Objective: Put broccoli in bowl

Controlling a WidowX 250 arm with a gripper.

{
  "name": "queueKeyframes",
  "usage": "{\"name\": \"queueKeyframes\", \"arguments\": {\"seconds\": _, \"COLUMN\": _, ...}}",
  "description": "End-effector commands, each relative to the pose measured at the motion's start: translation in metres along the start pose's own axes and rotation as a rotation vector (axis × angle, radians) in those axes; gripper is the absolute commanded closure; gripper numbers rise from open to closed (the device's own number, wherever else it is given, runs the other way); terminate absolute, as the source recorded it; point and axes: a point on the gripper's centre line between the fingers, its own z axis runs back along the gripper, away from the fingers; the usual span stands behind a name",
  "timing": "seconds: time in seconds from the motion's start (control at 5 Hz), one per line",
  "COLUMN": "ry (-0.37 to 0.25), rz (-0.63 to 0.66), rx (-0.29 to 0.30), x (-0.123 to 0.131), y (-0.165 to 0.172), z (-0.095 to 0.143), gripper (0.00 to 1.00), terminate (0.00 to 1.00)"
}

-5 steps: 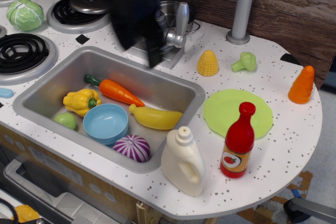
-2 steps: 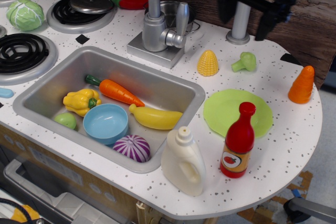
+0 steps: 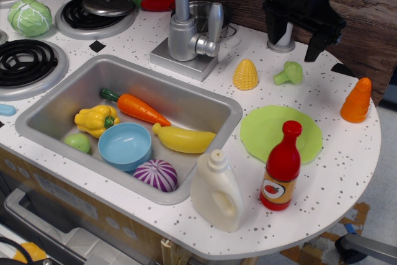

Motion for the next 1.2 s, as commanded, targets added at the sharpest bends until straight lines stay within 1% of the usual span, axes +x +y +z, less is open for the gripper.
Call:
{"name": "queueKeyframes", "arguments": {"seconds": 0.0, "ry": -0.097, "rz": -0.033, "rx": -0.032, "x": 0.022, "y": 0.006, "z": 0.000, "gripper": 0.00, "terminate": 0.00}}
{"name": "queueKeyframes", "arguments": {"seconds": 0.2, "ry": -0.120, "rz": -0.026, "rx": -0.082, "x": 0.020, "y": 0.004, "z": -0.015, "gripper": 0.00, "terminate": 0.00}}
{"name": "queueKeyframes", "arguments": {"seconds": 0.4, "ry": -0.140, "rz": -0.036, "rx": -0.142, "x": 0.016, "y": 0.011, "z": -0.028, "gripper": 0.00, "terminate": 0.00}}
{"name": "queueKeyframes", "arguments": {"seconds": 0.8, "ry": -0.151, "rz": 0.002, "rx": -0.221, "x": 0.007, "y": 0.017, "z": -0.052, "gripper": 0.00, "terminate": 0.00}}
{"name": "queueKeyframes", "arguments": {"seconds": 1.0, "ry": -0.147, "rz": -0.001, "rx": -0.221, "x": 0.007, "y": 0.016, "z": -0.052, "gripper": 1.00, "terminate": 0.00}}
